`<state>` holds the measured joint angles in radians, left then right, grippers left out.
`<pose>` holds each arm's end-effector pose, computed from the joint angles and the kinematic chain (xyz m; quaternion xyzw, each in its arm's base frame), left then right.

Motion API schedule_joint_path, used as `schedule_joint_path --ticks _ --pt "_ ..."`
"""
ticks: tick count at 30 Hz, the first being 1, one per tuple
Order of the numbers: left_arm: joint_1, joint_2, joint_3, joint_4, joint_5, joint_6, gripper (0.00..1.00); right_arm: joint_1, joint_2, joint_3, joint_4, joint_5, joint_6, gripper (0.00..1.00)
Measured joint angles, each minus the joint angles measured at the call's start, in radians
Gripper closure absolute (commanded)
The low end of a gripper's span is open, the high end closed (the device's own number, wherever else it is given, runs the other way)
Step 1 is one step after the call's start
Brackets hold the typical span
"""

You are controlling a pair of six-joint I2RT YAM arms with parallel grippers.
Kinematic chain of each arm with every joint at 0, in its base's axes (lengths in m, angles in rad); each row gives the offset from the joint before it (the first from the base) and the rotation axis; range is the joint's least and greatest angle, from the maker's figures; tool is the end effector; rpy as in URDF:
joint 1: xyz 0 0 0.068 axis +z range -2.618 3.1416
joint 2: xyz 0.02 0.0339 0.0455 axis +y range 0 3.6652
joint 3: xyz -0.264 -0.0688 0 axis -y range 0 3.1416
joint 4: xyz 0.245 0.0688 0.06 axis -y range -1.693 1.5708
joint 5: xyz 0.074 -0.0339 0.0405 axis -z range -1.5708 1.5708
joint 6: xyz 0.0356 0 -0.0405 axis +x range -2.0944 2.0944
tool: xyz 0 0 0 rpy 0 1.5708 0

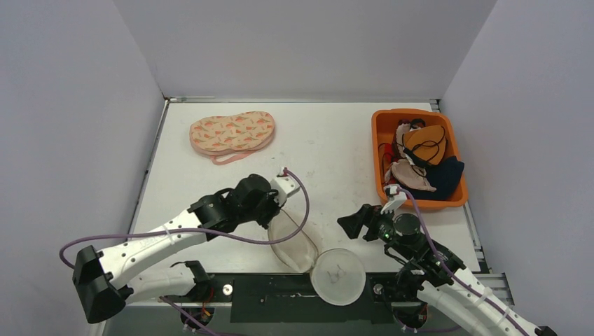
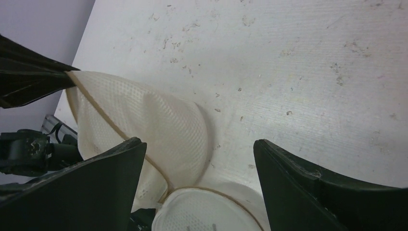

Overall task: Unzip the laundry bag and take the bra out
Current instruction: Close the laundry bag at the center of the board.

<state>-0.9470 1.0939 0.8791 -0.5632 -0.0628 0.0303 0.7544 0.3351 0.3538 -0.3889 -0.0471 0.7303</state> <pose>0.1356 -0.1846 0.2776 0.4221 0.8198 -0.1448 0.3589 0.0839 0.0811 0.2253 -0.0232 0.8247 0.3961 0.4030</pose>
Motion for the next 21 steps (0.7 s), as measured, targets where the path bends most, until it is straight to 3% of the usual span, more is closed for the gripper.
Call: schedule_joint_path --ticks 5,11,21 --pt "0.001 -0.113 -0.013 0.054 -0.06 -0.187 1.0 0.0 -0.034 0.0 -0.029 0.07 0.031 0.13" --pt "0.006 -0.257 -0.145 0.154 -0.202 -0.537 1.0 0.0 -0.034 0.0 -0.045 0.138 0.069 0.14" --pt "0.008 -0.439 -0.346 0.124 -0.417 -0.997 1.0 0.0 0.118 -0.035 -0.018 0.157 0.146 0.19"
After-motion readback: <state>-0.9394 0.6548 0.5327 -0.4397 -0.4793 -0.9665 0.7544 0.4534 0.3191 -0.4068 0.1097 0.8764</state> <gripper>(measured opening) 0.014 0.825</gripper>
